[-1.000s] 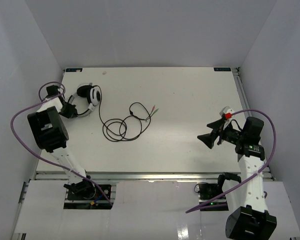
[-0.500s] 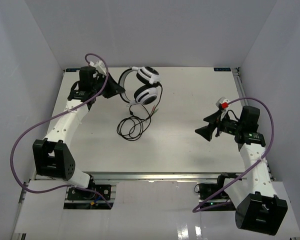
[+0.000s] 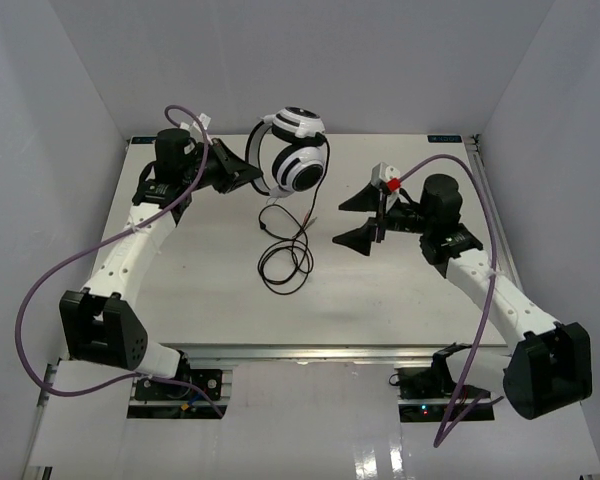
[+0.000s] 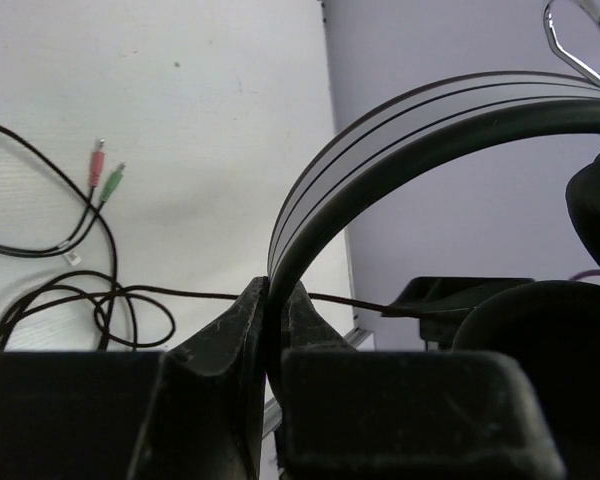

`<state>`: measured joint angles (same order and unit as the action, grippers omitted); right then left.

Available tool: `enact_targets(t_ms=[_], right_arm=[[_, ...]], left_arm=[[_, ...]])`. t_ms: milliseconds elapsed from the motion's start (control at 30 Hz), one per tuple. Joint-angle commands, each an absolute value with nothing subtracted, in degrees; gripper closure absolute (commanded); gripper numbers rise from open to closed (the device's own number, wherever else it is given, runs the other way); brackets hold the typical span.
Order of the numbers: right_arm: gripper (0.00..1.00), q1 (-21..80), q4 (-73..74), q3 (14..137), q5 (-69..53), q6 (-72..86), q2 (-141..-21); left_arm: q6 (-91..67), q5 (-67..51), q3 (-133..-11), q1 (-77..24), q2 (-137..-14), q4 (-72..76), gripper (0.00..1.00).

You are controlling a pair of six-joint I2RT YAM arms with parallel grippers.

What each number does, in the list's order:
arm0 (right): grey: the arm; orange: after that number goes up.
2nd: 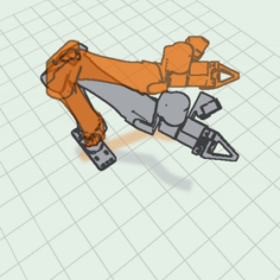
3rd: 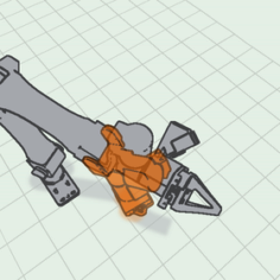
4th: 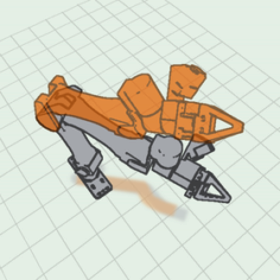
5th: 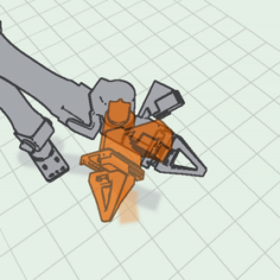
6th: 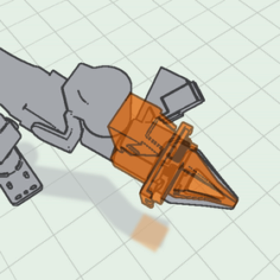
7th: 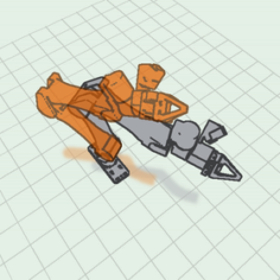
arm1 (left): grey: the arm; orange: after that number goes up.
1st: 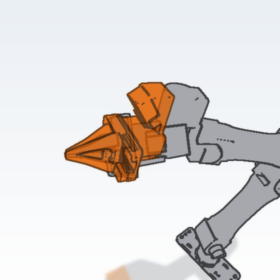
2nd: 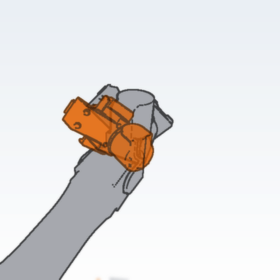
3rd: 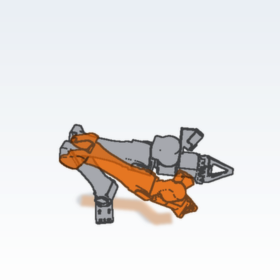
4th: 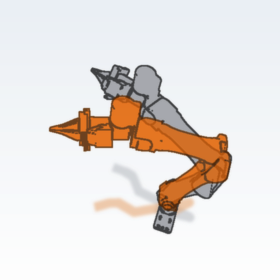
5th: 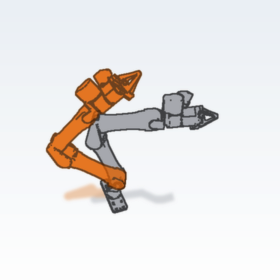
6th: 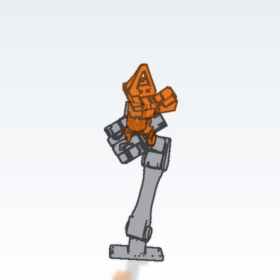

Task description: Wrap the headphones

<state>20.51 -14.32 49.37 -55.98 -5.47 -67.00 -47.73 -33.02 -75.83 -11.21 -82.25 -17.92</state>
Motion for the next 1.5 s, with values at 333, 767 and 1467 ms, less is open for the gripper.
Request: enact_targets(t_ms=[333, 767, 1467], right_arm=[[0.04, 29.36, -42.87, 58.81, -51.14, -3.46, -85.2], [0.46, 39.21, -55.97, 46.74, -60.37, 6.41, -89.07], [0.75, 39.28, -21.67, 42.75, -58.59, -11.19, -72.4]], left_arm=[[-62.49, -38.66, -75.37, -11.24, -72.7, -7.27, 1.0], [-70.36, -35.07, -78.06, -11.25, -71.53, -0.82, 1.0], [-80.2, -23.72, -78.76, -8.5, -75.16, 6.13, 1.0]])
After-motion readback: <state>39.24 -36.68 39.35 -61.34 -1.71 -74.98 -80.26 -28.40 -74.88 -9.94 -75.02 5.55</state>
